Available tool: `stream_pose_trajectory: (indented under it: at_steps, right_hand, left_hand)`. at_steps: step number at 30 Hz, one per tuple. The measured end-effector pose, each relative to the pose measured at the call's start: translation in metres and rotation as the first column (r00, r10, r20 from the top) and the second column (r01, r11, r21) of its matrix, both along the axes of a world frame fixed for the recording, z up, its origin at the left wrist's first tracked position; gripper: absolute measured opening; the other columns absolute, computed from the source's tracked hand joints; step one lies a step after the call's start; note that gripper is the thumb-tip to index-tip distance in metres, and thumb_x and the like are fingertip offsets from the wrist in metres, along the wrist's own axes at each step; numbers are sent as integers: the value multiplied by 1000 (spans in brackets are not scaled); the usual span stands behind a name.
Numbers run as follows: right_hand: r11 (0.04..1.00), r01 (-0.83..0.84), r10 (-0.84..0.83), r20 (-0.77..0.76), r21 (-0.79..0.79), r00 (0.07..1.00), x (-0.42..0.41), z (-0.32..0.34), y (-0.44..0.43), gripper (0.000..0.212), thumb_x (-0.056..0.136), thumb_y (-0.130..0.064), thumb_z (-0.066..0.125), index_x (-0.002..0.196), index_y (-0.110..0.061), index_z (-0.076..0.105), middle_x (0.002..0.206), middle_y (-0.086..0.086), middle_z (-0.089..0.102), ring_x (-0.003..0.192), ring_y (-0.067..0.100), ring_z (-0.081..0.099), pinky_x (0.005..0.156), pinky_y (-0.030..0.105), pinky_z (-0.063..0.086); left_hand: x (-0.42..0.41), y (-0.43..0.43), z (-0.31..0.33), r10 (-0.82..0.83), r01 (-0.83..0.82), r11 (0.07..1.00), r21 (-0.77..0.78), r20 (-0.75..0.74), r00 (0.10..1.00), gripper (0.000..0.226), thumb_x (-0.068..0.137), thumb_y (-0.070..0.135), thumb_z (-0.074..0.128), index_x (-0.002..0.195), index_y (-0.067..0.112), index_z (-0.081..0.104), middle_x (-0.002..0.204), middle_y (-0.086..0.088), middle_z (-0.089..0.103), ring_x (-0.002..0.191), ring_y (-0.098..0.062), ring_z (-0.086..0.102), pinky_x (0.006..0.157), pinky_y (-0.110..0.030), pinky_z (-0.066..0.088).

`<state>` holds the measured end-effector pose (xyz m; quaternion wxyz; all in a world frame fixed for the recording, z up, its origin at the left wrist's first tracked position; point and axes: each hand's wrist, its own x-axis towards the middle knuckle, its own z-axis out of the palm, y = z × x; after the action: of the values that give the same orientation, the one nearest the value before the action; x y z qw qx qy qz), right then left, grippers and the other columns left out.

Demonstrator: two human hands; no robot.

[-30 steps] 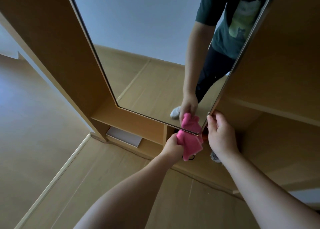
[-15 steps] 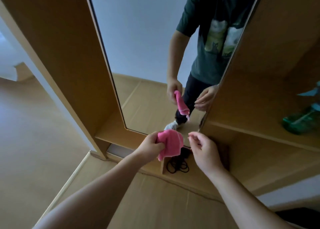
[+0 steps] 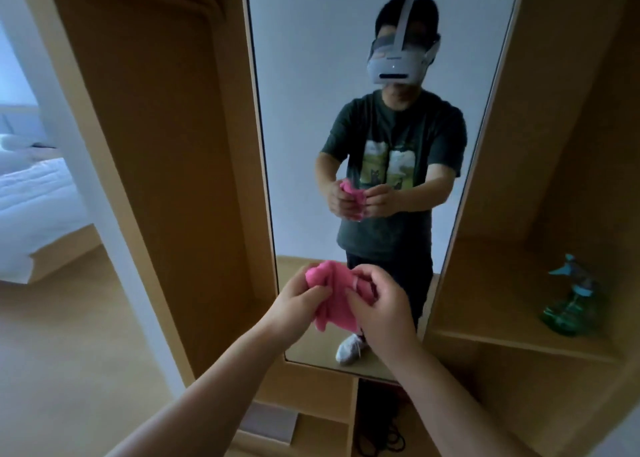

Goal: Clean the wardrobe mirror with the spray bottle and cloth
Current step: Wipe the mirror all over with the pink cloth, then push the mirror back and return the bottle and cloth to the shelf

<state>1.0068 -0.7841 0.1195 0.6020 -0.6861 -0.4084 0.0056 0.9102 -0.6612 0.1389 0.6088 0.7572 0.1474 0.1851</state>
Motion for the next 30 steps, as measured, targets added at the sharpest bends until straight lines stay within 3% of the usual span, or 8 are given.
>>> stream_pose_trajectory:
  at_steps: [5,10,13,18,22,24,27,30]
  right_hand:
    - [990,-96,83,127,101,988,-22,46,16,21,91,-19,65,111,-17,66,96,-5,70,89,8,69,71,24,59]
    - [885,-455,455,24,95,890,-1,87,10,32,95,5,52,120,-11,63,107,8,71,105,23,67,90,35,55]
    - [846,-527,528,20,77,849,10,103,7,53,94,11,45,119,-32,61,114,-4,71,115,15,63,95,25,49]
    - [977,-148,109,234,153,966,51,120,2,35,93,7,51,119,-12,64,107,-2,70,103,13,65,91,30,53]
    - [863,256,-456,454,435,765,96,141,-12,24,92,3,52,111,-2,66,107,8,66,105,10,61,92,28,52]
    - [778,396,-602,399,487,692,117,150,-19,29,94,-5,49,121,-4,61,121,11,62,114,15,57,97,25,47]
    - [798,541,-589,159,264,792,135,160,-20,48,99,-29,45,145,-20,38,148,4,43,135,18,42,109,36,39]
    - [853,505,-507,-22,133,862,139,164,-9,53,101,-32,41,150,-18,27,151,4,36,135,16,37,108,36,35]
  left_hand:
    - [4,0,41,-31,37,998,-51,114,993,48,89,51,50,125,21,48,93,-16,67,72,-28,65,51,-25,51]
    - [15,15,68,81,-48,986,-162,205,975,71,70,49,74,130,21,50,105,-11,70,94,-29,69,86,-48,55]
    - [23,19,86,108,-95,993,-73,212,971,58,72,42,69,125,23,53,97,-5,72,89,-21,72,83,-41,58]
    - [32,33,106,86,-102,993,53,247,965,35,86,31,63,119,21,55,89,-5,71,78,-18,72,70,-29,57]
    - [38,47,120,72,-99,992,80,287,955,21,90,27,61,111,26,57,85,-3,71,71,-14,71,63,-23,55]
    - [41,57,129,44,-82,990,112,307,951,19,91,28,60,110,26,57,85,-5,71,72,-17,71,62,-25,55]
    - [46,69,140,-17,-30,991,130,343,939,11,92,24,59,103,25,59,86,-7,71,71,-15,70,63,-24,55]
    - [50,81,151,-73,21,989,148,352,933,13,91,24,61,104,25,60,89,-4,71,79,-14,71,65,-19,55]
